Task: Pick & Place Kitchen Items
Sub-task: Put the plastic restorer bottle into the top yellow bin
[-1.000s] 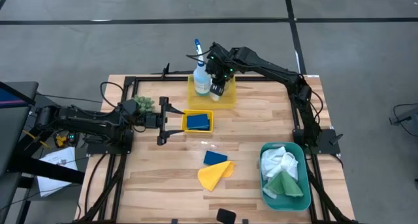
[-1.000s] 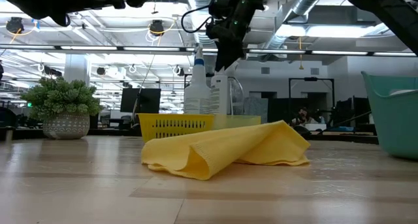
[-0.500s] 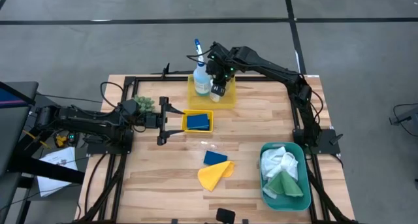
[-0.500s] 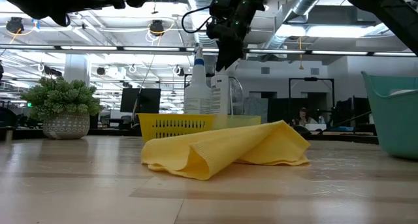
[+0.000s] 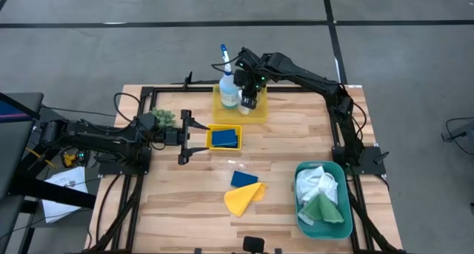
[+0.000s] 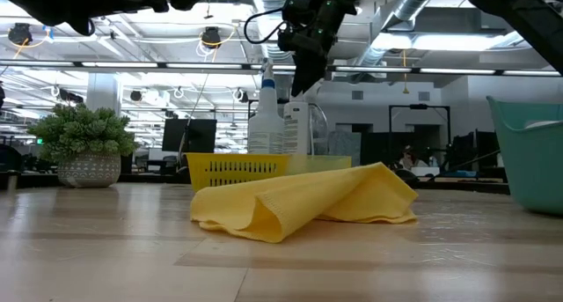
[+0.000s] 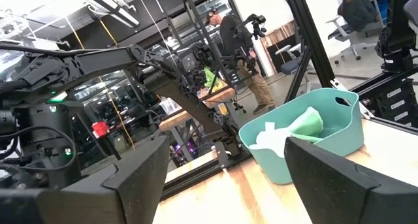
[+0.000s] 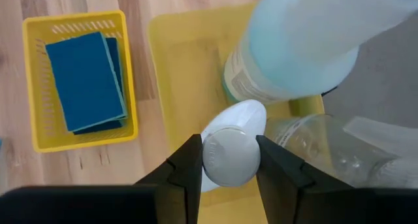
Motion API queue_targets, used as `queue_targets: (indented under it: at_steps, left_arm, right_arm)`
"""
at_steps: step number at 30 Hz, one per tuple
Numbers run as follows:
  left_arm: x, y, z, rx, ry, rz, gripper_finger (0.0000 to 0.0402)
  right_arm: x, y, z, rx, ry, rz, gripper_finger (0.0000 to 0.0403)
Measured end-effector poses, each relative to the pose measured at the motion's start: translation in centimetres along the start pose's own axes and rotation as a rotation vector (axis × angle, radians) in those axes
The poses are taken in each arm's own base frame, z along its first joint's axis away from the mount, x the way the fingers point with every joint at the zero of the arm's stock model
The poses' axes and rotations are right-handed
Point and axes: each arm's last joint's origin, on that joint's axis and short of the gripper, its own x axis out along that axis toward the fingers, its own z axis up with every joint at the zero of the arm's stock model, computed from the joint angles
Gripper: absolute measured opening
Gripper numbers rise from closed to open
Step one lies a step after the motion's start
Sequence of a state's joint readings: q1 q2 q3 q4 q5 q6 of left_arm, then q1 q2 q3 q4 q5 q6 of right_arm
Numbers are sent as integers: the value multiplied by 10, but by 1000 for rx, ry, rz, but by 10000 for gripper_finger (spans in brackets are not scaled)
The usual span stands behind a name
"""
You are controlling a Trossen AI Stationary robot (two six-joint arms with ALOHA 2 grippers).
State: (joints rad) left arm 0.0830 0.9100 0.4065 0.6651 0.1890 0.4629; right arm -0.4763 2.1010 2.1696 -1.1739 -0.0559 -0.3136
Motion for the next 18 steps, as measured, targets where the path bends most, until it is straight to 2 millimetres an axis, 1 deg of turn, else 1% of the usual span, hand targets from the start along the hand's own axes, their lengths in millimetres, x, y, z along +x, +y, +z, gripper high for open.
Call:
queue_targets:
  at_steps: [11,18]
  left_arm:
    - [0,0,0,0,0,0,298]
    - [0,0,0,0,0,0,298]
  right_arm:
    - [0,-6,-2,-62,-8,20,107]
    - [0,-6,-2,-136,-6,21,107]
